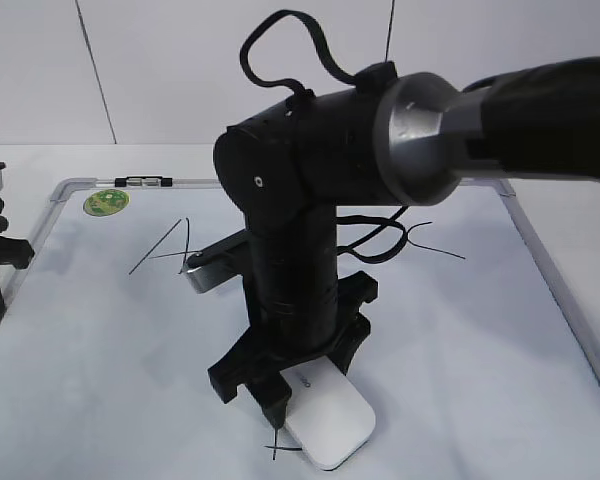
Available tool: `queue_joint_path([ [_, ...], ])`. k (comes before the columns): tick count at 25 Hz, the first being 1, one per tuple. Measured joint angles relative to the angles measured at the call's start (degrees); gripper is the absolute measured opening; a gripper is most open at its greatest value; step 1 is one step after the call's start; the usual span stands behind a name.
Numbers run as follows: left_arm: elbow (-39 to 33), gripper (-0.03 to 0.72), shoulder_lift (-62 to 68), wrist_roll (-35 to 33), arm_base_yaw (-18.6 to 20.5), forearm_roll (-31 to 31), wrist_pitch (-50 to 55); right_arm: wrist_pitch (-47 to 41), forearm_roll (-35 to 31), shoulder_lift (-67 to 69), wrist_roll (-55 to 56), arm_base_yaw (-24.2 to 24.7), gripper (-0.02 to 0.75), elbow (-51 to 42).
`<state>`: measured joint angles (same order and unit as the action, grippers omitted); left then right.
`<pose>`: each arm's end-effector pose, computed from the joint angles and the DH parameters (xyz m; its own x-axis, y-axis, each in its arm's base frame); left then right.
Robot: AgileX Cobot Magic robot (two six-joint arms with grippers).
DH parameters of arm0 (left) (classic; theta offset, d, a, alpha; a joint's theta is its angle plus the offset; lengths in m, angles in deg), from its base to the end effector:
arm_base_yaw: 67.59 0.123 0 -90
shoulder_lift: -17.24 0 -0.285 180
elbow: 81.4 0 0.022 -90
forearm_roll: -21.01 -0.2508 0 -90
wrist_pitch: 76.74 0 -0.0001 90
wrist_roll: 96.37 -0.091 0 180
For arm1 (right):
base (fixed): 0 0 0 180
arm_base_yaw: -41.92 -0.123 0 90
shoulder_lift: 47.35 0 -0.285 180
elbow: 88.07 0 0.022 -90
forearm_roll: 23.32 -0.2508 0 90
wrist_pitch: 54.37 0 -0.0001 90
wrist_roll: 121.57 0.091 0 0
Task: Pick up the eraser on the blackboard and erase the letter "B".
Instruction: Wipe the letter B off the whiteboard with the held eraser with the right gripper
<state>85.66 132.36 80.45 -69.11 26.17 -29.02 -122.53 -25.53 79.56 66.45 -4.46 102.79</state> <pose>0.3385 -0.0150 0.1532 -0.9969 0.0213 -0.0753 0.0263 0.9974 -0.0667 0.2732 0.2914 0.1698 -0.7908 -0.6071 0.0778 -0.6073 0.7941 0.0240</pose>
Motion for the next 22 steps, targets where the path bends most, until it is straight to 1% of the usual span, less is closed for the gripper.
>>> queue_joint_path([
  [4,0.0,0.02,0.0,0.0,0.0,-0.09,0.08,0.18,-3.56,0.24,-3.44,0.0,0.547,0.22],
  [7,0.0,0.02,0.0,0.0,0.0,-0.33,0.08,0.28,-4.06,0.28,-4.73,-0.44,0.547,0.34],
  [10,0.0,0.02,0.0,0.0,0.0,-0.43,0.08,0.46,-1.72,0.28,-5.37,-2.34,0.547,0.34],
  [16,0.0,0.02,0.0,0.0,0.0,-0.53,0.08,0.81,4.04,0.28,-5.96,-8.53,0.547,0.45],
  [22,0.0,0.02,0.0,0.0,0.0,-0.53,0.08,1.02,5.98,0.28,-5.75,-9.38,0.547,0.45],
])
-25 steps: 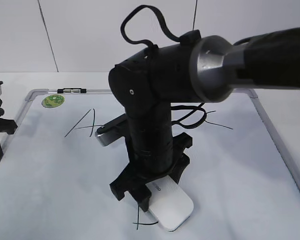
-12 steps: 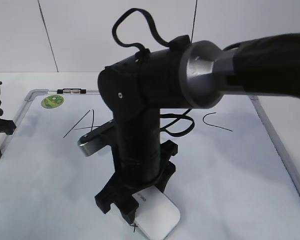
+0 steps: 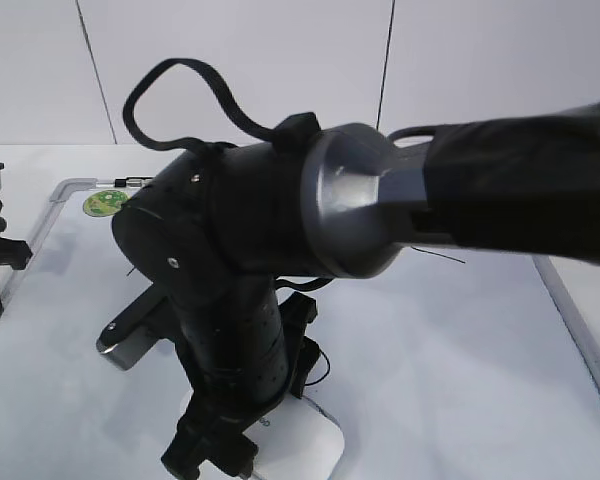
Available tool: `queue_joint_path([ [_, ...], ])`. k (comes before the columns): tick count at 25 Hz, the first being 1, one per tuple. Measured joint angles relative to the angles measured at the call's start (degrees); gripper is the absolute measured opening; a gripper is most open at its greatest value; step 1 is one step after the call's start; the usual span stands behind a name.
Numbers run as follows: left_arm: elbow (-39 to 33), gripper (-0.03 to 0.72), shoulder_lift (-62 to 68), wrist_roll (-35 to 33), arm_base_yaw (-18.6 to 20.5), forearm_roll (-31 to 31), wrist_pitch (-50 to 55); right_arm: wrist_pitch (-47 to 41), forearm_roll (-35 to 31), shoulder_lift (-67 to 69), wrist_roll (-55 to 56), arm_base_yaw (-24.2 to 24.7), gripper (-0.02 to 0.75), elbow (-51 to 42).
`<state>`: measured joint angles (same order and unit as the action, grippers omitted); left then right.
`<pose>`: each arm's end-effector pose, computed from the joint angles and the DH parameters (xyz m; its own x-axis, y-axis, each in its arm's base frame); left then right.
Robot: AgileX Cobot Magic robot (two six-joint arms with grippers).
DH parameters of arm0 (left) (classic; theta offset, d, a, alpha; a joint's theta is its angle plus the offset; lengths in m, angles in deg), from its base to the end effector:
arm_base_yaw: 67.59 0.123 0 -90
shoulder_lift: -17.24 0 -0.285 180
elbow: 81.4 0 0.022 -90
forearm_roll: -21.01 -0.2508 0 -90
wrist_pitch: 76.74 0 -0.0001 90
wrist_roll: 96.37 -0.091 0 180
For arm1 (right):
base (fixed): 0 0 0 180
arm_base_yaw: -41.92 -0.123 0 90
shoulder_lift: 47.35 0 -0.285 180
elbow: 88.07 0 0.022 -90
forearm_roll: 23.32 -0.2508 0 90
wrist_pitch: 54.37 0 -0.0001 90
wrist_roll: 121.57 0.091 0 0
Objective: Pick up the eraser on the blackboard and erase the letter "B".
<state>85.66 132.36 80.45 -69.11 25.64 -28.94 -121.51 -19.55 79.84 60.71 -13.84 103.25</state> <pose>0.3384 -0.0144 0.1532 -0.9969 0.0276 -0.0739 0.0320 0.9977 -0.0595 0.2312 0.3298 0.1697 -0.5736 -0.8176 0.0509 -0.8189 0.5707 -0.0612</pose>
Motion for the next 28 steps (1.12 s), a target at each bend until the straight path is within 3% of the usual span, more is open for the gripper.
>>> queue_joint_path([
  [9,0.0,0.02,0.0,0.0,0.0,0.0,0.0,0.54,3.73,0.0,5.87,1.03,0.547,0.0],
  [28,0.0,0.021,0.11,0.0,0.0,0.0,-0.28,3.24,2.43,1.83,7.91,15.2,0.547,1.05],
])
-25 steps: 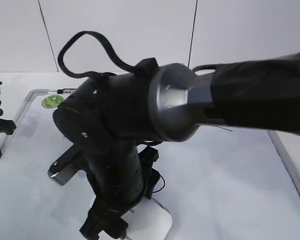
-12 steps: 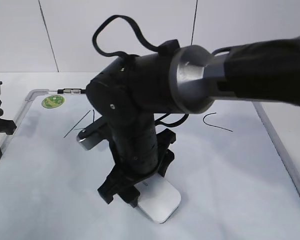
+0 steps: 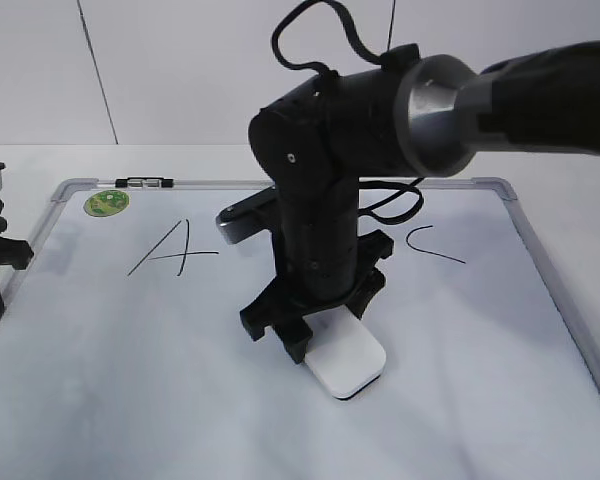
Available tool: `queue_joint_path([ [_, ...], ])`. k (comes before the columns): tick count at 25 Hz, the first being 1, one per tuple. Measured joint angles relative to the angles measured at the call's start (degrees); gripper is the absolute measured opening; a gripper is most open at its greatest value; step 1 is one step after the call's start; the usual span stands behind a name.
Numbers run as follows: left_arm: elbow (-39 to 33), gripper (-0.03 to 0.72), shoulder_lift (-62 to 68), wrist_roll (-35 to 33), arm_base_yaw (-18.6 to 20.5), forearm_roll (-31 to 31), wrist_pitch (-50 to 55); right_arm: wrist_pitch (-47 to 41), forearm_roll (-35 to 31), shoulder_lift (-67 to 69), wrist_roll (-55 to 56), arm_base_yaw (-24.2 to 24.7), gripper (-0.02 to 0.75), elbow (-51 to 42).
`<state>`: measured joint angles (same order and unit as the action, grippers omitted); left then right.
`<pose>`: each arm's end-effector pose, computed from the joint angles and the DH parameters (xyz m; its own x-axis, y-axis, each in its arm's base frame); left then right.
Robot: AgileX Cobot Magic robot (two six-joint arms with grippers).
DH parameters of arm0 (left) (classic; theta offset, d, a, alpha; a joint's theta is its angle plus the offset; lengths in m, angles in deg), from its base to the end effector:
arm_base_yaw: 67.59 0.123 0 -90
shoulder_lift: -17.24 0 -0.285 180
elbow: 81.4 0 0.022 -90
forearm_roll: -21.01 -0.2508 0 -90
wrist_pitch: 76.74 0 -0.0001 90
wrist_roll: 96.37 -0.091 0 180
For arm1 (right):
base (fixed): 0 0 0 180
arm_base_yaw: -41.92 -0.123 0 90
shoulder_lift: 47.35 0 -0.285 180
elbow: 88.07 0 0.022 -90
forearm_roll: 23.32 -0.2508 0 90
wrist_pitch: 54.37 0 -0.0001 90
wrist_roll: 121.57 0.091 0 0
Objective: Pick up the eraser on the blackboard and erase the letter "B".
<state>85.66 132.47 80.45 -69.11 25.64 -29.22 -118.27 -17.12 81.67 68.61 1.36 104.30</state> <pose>0.3389 -0.0144 0.1525 -0.9967 0.0273 -0.0768 0.0319 0.9977 -0.0593 0.3193 0.2616 0.1610 -0.8372 -0.5468 -0.0053 -0.5438 0.8336 -0.0971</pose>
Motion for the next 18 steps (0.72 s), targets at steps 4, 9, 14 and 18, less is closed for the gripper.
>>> queue_joint_path([
  [4,0.0,0.021,0.0,0.0,0.0,0.0,0.0,0.88,0.6,0.0,0.24,2.24,0.547,0.04],
  [9,0.0,0.021,0.0,0.0,0.0,0.0,0.0,1.83,1.35,0.0,0.5,4.47,0.547,0.04],
  [14,0.0,0.021,0.0,0.0,0.0,0.0,0.0,1.96,0.54,0.0,0.41,4.99,0.547,0.13],
  [18,0.0,0.021,0.0,0.0,0.0,0.0,0.0,2.33,1.01,0.0,0.02,3.44,0.547,0.13],
])
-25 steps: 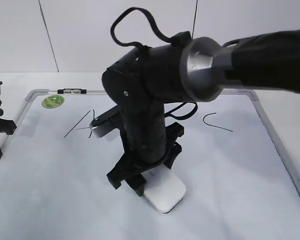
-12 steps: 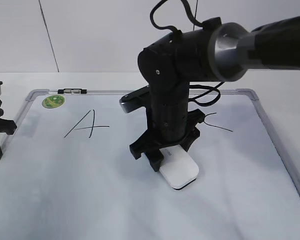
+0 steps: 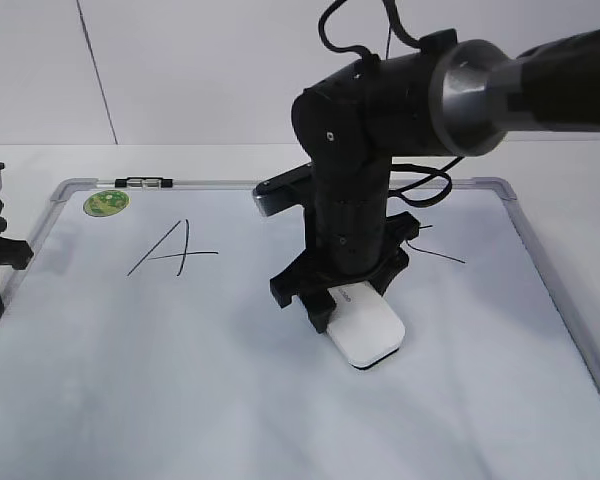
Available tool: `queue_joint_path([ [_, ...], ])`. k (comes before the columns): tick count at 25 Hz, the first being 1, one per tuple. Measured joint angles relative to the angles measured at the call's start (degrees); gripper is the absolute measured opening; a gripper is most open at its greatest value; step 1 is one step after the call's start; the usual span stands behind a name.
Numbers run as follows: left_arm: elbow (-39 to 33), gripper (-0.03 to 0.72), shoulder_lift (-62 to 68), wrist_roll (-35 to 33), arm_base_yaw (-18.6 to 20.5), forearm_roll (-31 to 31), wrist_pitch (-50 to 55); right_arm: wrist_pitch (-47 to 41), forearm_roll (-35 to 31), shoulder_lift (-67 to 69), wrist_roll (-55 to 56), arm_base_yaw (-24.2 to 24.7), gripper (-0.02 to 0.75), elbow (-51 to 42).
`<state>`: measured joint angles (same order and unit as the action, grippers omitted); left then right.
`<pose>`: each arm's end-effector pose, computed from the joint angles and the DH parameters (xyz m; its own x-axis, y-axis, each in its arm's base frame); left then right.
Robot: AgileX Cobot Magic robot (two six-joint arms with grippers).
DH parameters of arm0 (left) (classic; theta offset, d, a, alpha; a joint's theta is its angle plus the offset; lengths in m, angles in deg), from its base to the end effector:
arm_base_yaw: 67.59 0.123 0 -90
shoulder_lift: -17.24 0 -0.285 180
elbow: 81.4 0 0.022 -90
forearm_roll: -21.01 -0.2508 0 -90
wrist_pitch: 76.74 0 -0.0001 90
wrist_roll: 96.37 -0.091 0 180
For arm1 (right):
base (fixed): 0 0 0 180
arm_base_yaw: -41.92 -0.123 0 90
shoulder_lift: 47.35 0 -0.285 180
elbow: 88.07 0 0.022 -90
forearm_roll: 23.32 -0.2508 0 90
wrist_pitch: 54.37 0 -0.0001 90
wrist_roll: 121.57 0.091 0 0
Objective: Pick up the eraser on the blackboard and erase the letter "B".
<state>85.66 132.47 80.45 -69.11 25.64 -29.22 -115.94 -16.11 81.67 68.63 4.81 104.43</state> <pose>0.3389 -0.0144 0.1525 -0.9967 0.0273 -0.0768 0.0319 0.9977 -0.0593 0.3385 0.2435 0.1617 -0.8616 -0.5053 -0.0494 -0.4986 0.8604 -0.1052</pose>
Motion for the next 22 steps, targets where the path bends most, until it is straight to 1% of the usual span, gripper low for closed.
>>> queue_joint_path([
  [5,0.0,0.022,0.0,0.0,0.0,-0.11,0.0,0.65,5.26,0.15,-1.02,-4.59,0.547,-0.11],
  [8,0.0,0.022,0.0,0.0,0.0,-0.11,0.0,1.8,5.24,0.18,-2.38,-8.03,0.547,-0.11],
  [11,0.0,0.022,0.0,0.0,0.0,-0.11,0.0,2.98,1.37,0.18,-4.37,-11.21,0.547,-0.11],
  [15,0.0,0.022,0.0,0.0,0.0,-0.11,0.0,4.03,-7.21,-0.09,-6.82,-15.65,0.547,-0.11],
  [19,0.0,0.022,0.0,0.0,0.0,-0.11,0.1,4.03,-9.48,-0.57,-7.86,-19.07,0.547,-0.47],
  [22,0.0,0.022,0.0,0.0,0.0,-0.11,0.1,3.92,-10.93,-0.8,-8.1,-19.95,0.547,-0.51],
])
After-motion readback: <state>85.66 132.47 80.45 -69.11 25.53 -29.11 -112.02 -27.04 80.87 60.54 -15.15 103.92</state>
